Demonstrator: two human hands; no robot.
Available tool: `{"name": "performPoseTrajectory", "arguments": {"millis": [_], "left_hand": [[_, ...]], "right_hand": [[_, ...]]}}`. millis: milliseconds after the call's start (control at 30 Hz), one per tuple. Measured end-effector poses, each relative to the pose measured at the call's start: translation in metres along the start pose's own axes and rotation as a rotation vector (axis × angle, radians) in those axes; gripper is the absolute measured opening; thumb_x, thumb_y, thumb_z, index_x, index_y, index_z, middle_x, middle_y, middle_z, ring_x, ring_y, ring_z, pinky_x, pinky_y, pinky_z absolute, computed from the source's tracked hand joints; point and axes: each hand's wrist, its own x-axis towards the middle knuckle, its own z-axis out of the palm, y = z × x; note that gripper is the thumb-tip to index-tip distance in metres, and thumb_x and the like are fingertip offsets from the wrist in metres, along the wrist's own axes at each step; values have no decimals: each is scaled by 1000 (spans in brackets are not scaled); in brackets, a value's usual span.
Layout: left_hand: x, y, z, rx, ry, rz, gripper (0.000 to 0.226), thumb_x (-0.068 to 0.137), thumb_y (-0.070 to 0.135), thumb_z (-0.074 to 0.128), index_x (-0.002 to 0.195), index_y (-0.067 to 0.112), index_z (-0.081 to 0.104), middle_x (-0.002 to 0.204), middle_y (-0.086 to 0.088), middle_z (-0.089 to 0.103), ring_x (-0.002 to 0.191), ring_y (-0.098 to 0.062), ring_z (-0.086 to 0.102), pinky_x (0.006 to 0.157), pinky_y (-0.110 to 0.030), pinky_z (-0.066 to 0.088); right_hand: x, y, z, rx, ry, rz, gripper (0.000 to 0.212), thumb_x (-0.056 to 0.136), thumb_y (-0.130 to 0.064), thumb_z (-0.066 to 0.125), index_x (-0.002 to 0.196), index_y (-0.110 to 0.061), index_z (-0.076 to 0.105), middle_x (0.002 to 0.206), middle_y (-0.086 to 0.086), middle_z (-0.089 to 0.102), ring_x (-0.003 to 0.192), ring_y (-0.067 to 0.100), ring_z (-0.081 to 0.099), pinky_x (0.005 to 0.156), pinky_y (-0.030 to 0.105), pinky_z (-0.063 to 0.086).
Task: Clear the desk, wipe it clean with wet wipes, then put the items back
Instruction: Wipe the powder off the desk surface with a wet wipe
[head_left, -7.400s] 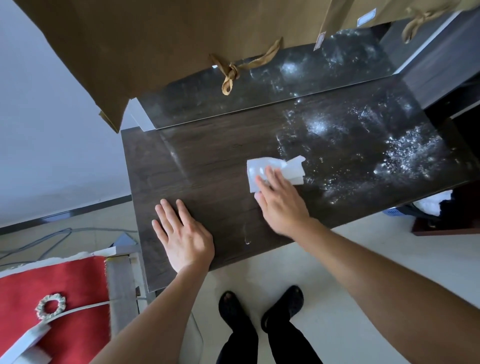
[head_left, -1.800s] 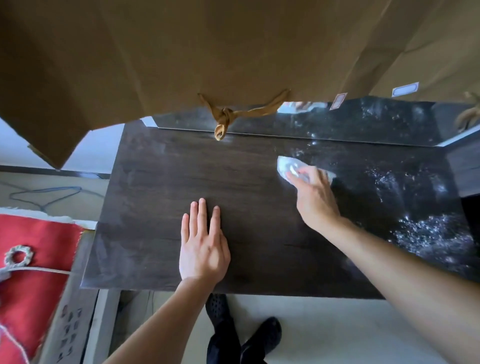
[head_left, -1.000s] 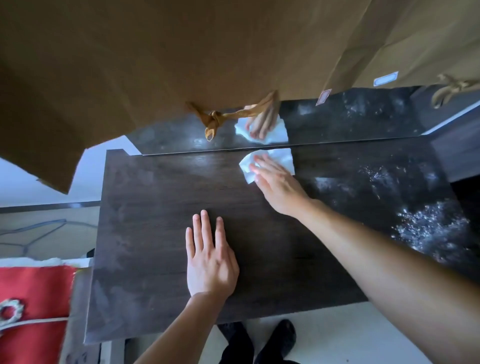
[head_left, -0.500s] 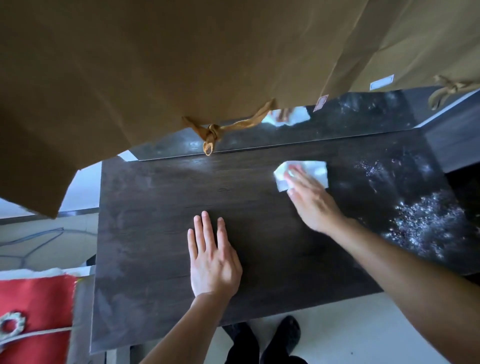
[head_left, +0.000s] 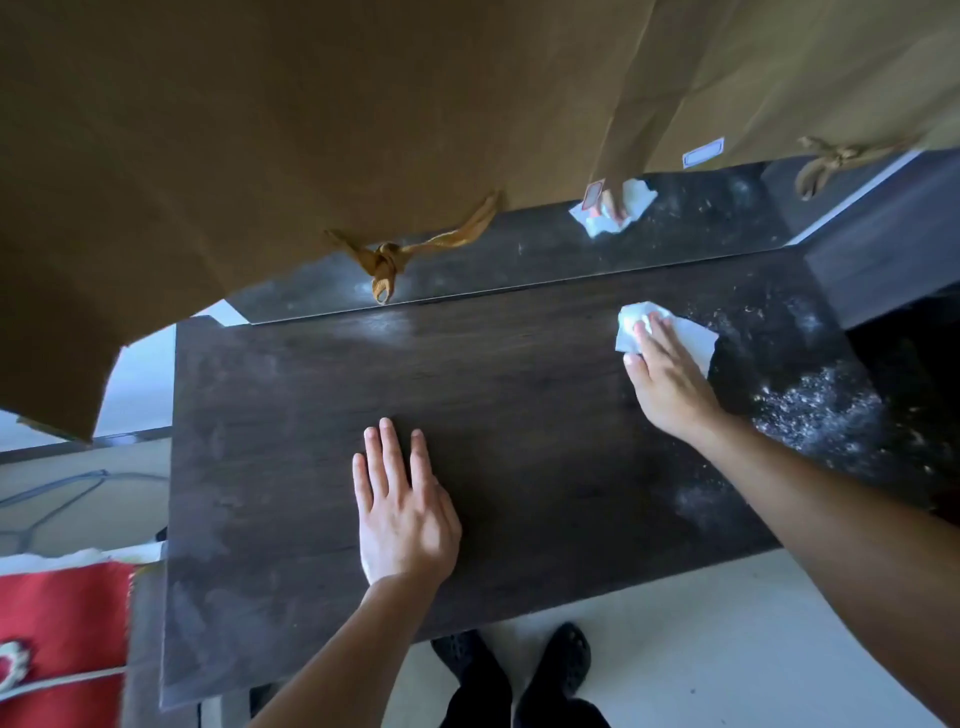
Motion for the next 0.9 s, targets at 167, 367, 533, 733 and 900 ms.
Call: {"name": "performPoseTrajectory", "arguments": {"millis": [167, 367, 533, 733, 900], "left_hand": [[0, 0, 0, 7, 13, -6, 57, 88, 25, 30, 138, 2, 44, 151, -25, 28, 142, -40, 21, 115, -50, 14], [-1, 1, 2, 36, 34, -4, 58, 87, 26, 29, 138, 2, 43, 151, -25, 28, 142, -39, 21, 116, -48, 13], [-1, 2, 5, 22, 65, -7, 58, 87, 25, 27, 138, 4, 44, 151, -25, 28, 142, -39, 21, 116, -48, 13], [-4, 4, 7, -19, 71, -45, 56, 89, 24, 28, 138, 2, 43, 151, -25, 28, 141, -40, 20, 116, -49, 14], [-26, 40, 12, -58, 65, -148, 53, 90, 20, 31, 136, -1, 46, 149, -27, 30, 140, -42, 23, 115, -53, 18]], "right_hand": [[-53, -75, 30, 98, -10, -237, 52, 97, -28, 33, 135, 6, 43, 146, 23, 36, 140, 36, 26, 114, 46, 24], [-11, -24, 14, 113, 7, -304, 45, 100, -20, 29, 134, 3, 46, 143, 21, 41, 139, 33, 31, 114, 41, 24], [5, -54, 21, 107, 82, -136, 47, 97, -18, 28, 122, 13, 53, 131, 31, 50, 128, 46, 42, 108, 46, 31], [-151, -81, 35, 310, -96, -357, 43, 99, -21, 32, 139, -11, 43, 153, 3, 30, 145, 13, 11, 117, 32, 12], [-208, 2, 13, 315, -96, -317, 41, 99, -16, 34, 137, -9, 46, 152, 3, 33, 143, 17, 21, 115, 36, 22]]}}
